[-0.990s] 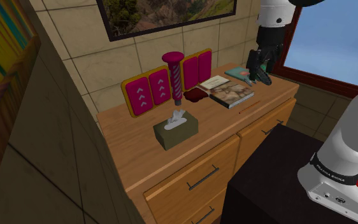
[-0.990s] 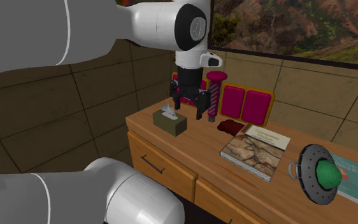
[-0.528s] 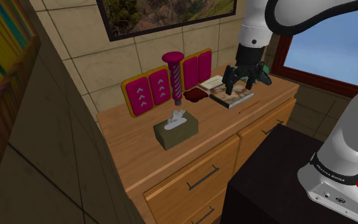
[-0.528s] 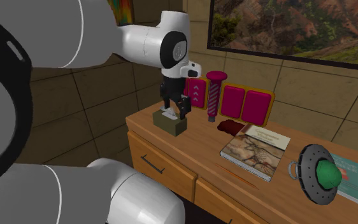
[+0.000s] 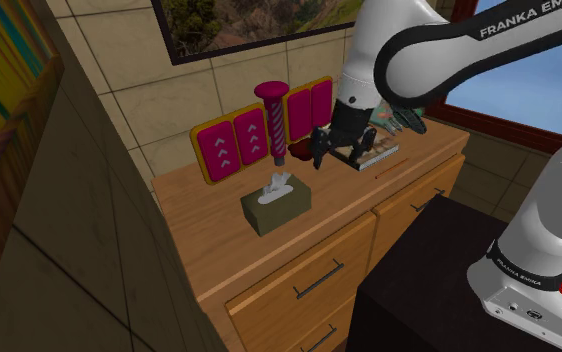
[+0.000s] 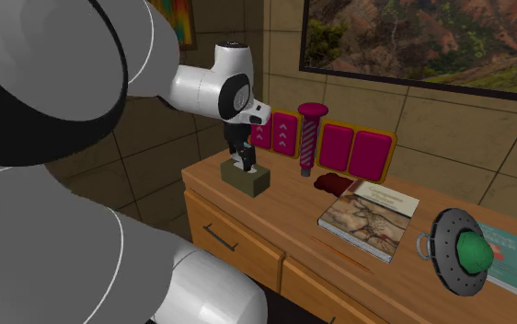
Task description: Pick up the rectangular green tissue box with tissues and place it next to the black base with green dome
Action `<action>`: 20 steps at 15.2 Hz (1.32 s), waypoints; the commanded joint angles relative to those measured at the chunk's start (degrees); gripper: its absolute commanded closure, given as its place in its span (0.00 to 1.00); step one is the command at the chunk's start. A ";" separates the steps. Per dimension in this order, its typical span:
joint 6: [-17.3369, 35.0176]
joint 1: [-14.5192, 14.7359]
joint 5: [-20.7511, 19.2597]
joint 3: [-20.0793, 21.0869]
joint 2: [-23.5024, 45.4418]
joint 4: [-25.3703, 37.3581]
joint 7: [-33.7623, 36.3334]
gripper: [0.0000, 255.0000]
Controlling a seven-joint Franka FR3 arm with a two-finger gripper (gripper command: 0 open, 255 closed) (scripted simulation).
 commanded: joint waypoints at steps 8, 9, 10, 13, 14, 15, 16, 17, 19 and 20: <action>19.39 -6.37 -5.25 13.45 17.77 7.56 20.16 0.00; 21.15 -7.70 -7.58 15.16 20.05 8.86 23.40 0.00; 22.79 -9.16 -10.48 16.90 22.42 10.25 27.02 0.00; 25.55 -11.58 -17.20 19.55 27.03 12.54 34.01 0.00; 26.23 -11.90 -18.60 19.82 28.05 12.64 35.01 0.00; 26.88 -12.19 -20.11 20.04 29.09 12.77 36.09 0.00; 27.51 -12.46 -21.72 20.22 30.14 12.92 37.24 0.00; 28.11 -12.67 -23.42 20.34 31.22 13.08 38.46 0.00; 29.22 -12.87 -27.08 20.29 33.42 13.50 41.09 0.00; 29.51 -12.82 -28.18 20.15 34.05 13.63 41.88 0.00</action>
